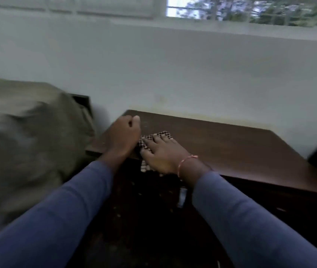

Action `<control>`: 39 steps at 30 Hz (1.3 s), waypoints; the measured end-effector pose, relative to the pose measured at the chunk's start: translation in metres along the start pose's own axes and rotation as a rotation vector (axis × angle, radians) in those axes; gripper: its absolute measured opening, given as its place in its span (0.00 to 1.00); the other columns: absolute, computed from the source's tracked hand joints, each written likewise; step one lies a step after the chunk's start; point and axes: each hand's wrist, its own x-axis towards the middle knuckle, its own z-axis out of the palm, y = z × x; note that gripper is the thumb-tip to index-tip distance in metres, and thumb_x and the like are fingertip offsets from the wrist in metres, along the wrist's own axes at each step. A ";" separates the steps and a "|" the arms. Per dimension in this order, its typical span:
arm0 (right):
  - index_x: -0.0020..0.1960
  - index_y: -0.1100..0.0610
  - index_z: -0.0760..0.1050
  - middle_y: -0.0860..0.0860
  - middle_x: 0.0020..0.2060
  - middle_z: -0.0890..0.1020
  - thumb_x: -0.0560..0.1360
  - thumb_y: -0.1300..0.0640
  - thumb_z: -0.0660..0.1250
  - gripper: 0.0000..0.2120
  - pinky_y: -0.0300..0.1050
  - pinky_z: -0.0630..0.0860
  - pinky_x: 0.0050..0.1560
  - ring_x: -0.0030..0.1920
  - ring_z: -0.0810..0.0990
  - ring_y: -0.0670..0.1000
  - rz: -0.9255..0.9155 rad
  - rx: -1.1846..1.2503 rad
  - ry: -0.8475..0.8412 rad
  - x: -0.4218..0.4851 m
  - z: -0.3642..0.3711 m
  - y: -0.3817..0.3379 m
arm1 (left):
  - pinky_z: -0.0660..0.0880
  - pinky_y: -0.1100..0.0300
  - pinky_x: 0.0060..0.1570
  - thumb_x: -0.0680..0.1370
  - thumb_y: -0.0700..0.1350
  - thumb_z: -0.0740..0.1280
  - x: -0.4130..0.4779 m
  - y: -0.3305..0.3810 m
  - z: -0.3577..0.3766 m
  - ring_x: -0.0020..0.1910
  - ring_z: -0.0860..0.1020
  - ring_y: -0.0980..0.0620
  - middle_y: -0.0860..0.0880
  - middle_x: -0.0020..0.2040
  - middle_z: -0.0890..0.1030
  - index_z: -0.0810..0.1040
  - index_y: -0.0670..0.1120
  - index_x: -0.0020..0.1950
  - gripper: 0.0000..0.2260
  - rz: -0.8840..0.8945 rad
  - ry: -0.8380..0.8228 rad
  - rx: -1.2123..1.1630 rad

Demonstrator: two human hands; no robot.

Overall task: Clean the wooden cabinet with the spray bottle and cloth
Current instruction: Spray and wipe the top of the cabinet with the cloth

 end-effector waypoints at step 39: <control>0.68 0.48 0.72 0.33 0.59 0.71 0.84 0.53 0.54 0.15 0.30 0.61 0.64 0.59 0.68 0.29 -0.265 0.197 -0.045 0.152 -0.001 0.058 | 0.70 0.51 0.42 0.82 0.48 0.59 0.036 -0.030 0.028 0.43 0.78 0.40 0.41 0.39 0.79 0.79 0.40 0.43 0.16 -0.132 -0.049 -0.338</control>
